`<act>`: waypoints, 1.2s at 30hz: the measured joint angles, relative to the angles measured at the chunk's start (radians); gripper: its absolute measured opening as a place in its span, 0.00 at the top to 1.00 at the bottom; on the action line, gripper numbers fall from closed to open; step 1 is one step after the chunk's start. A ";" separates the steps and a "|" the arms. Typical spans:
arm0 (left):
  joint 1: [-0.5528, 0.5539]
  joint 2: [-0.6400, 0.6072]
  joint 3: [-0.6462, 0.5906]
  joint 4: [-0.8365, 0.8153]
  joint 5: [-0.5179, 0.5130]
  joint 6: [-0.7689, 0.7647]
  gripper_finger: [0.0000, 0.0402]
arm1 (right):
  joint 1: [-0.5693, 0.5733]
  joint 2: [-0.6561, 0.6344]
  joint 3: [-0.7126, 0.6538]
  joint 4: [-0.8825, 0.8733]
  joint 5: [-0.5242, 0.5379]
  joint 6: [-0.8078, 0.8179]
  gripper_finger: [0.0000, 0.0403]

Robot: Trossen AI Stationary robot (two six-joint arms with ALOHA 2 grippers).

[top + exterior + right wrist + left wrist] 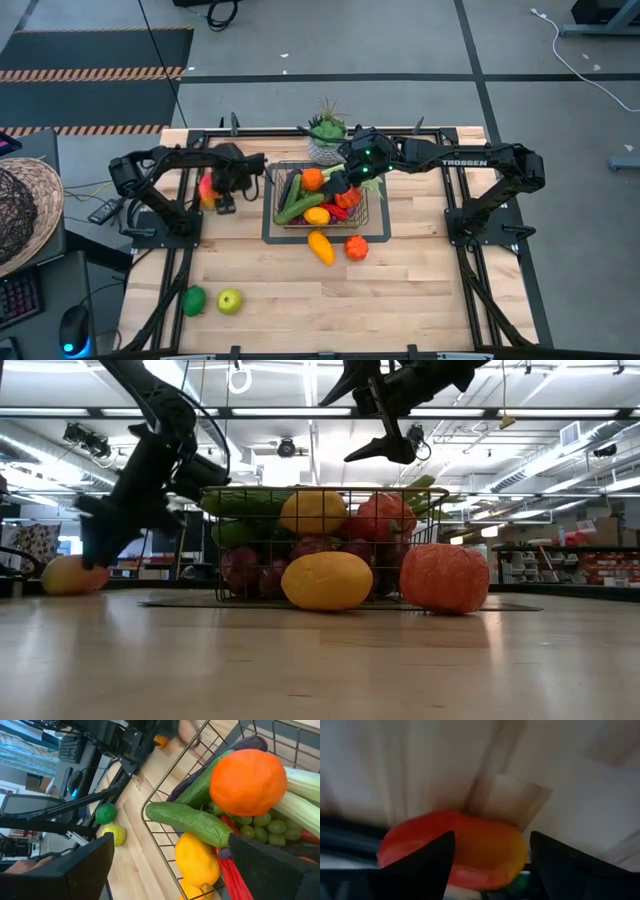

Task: Build produce basket
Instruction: Put the red mango into the wire basket

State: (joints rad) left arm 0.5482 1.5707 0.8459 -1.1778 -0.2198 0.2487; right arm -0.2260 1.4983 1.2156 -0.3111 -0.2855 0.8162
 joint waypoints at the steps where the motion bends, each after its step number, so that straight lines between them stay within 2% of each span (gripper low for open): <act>1: 0.010 0.000 0.014 -0.015 0.000 -0.069 0.34 | 0.000 0.000 0.000 0.000 0.001 -0.001 0.02; 8: 0.069 -0.027 0.109 -0.087 0.003 -0.548 0.33 | 0.000 0.000 0.000 0.000 0.004 -0.008 0.02; 14: 0.105 -0.165 0.134 -0.067 0.004 -0.798 0.31 | 0.000 0.000 0.000 0.000 -0.006 -0.028 0.02; 21: 0.139 -0.339 0.085 0.057 0.003 -1.000 0.28 | 0.000 0.000 0.000 0.000 -0.016 -0.074 0.02; 31: 0.142 -0.327 -0.064 0.119 0.056 -1.295 0.28 | 0.000 0.000 0.000 -0.003 -0.094 -0.095 0.02; 36: 0.137 -0.327 -0.098 0.210 0.097 -1.288 0.28 | 0.000 0.000 0.000 -0.013 -0.131 -0.095 0.02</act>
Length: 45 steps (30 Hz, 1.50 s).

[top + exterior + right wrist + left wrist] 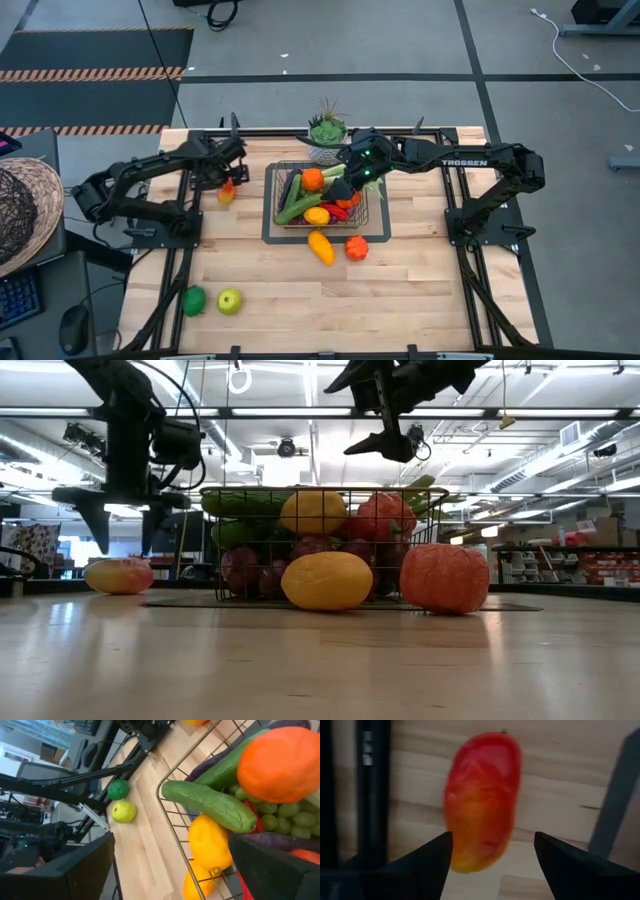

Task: Build produce basket
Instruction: Put the red mango into the wire basket

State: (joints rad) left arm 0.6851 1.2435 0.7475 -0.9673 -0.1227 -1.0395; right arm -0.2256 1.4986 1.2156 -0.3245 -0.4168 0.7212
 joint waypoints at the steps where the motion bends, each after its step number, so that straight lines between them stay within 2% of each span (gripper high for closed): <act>1: 0.000 0.000 -0.003 0.014 0.004 0.002 0.28 | 0.000 0.000 0.000 -0.004 0.000 0.000 0.02; 5: 0.010 0.000 -0.003 0.049 -0.008 0.008 0.28 | 0.000 0.000 0.000 -0.016 -0.007 -0.010 0.02; 15: 0.095 0.007 -0.003 0.042 -0.026 0.168 0.28 | -0.009 0.000 0.000 -0.031 -0.007 -0.018 0.02; 19: 0.113 0.059 -0.003 0.042 -0.020 0.223 0.28 | -0.023 0.000 0.000 -0.031 0.003 -0.016 0.02; 25: 0.115 0.161 -0.001 0.079 0.047 0.272 0.26 | -0.039 0.000 0.000 -0.030 0.005 0.010 0.02; 34: 0.114 0.212 -0.003 0.140 0.061 0.341 0.22 | -0.040 0.000 0.000 -0.030 0.005 0.020 0.02; 45: 0.099 0.142 0.060 0.147 0.121 0.424 0.36 | -0.058 0.000 0.000 -0.033 0.011 0.022 0.02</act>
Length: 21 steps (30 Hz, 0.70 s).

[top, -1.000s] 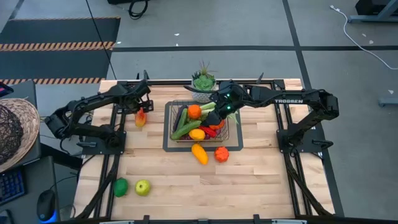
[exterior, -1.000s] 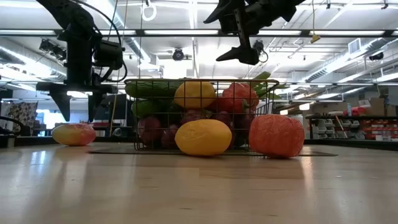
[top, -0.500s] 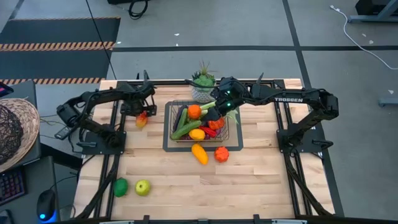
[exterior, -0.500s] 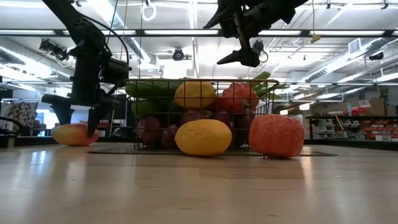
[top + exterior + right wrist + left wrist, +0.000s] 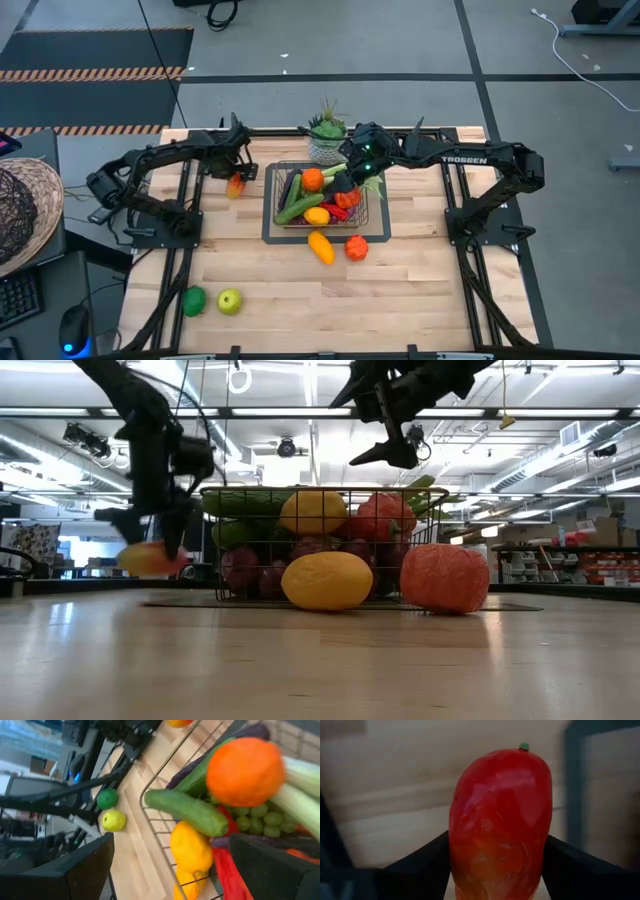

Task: Build produce basket
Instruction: Put the red mango into the wire basket

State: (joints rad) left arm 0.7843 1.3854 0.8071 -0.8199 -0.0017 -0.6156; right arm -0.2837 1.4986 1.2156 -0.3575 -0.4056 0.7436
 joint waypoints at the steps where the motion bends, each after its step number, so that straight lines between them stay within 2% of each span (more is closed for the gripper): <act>1: -0.004 -0.019 0.016 -0.001 0.014 0.015 0.36 | -0.009 0.000 0.000 -0.001 0.001 0.009 0.02; 5: -0.029 -0.108 0.089 -0.009 0.094 0.043 0.32 | -0.053 0.000 0.000 -0.001 0.004 0.044 0.03; 9: -0.080 -0.197 0.186 -0.006 0.160 -0.042 0.31 | -0.094 0.000 0.000 0.000 0.004 0.050 0.05; 16: -0.239 -0.242 0.350 0.010 0.171 -0.190 0.32 | -0.122 0.000 0.000 0.062 -0.020 0.050 0.08; 21: -0.352 -0.241 0.365 0.073 0.133 -0.292 0.31 | -0.117 0.000 0.000 0.127 -0.035 0.058 0.08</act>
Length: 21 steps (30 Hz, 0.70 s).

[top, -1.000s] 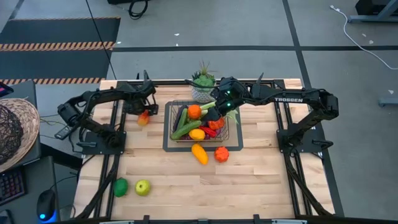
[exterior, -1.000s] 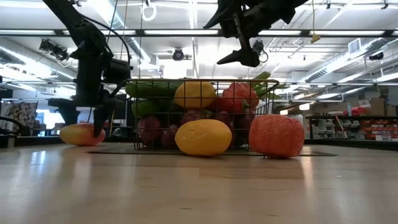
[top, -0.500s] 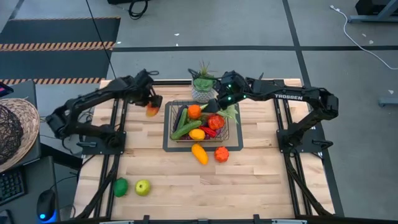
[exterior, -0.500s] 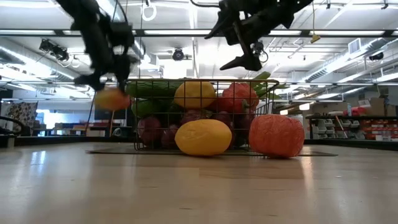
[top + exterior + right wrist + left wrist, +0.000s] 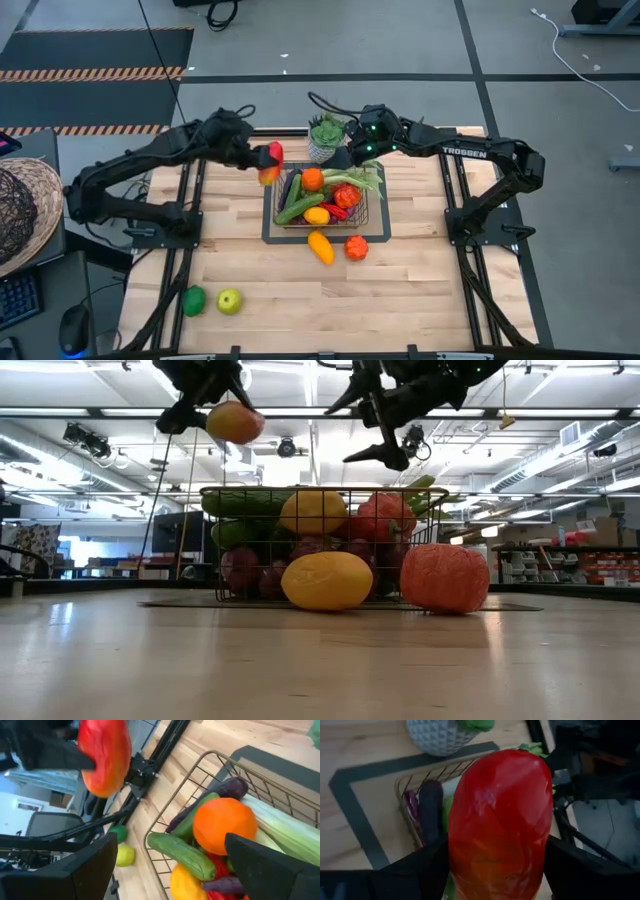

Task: Build produce basket
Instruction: Put the red mango into the wire basket

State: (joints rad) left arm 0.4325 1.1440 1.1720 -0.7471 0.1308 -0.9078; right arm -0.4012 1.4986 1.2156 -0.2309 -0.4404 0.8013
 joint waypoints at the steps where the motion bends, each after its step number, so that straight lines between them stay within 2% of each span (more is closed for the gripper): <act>1: -0.020 0.001 -0.006 0.003 -0.023 -0.032 0.31 | 0.001 0.000 0.000 0.003 0.000 0.008 0.08; 8: -0.118 0.003 -0.064 0.112 -0.094 -0.210 0.29 | 0.012 0.000 0.000 0.011 -0.051 0.035 0.08; 14: -0.177 0.026 -0.065 0.185 -0.143 -0.224 0.28 | 0.024 0.000 0.000 0.009 -0.056 0.035 0.08; 21: -0.221 0.029 -0.067 0.173 -0.156 -0.201 0.28 | 0.033 0.000 0.000 0.011 -0.055 0.037 0.08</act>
State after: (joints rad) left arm 0.2120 1.1725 1.1049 -0.5741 -0.0249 -1.1087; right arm -0.3678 1.4986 1.2156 -0.2196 -0.4954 0.8387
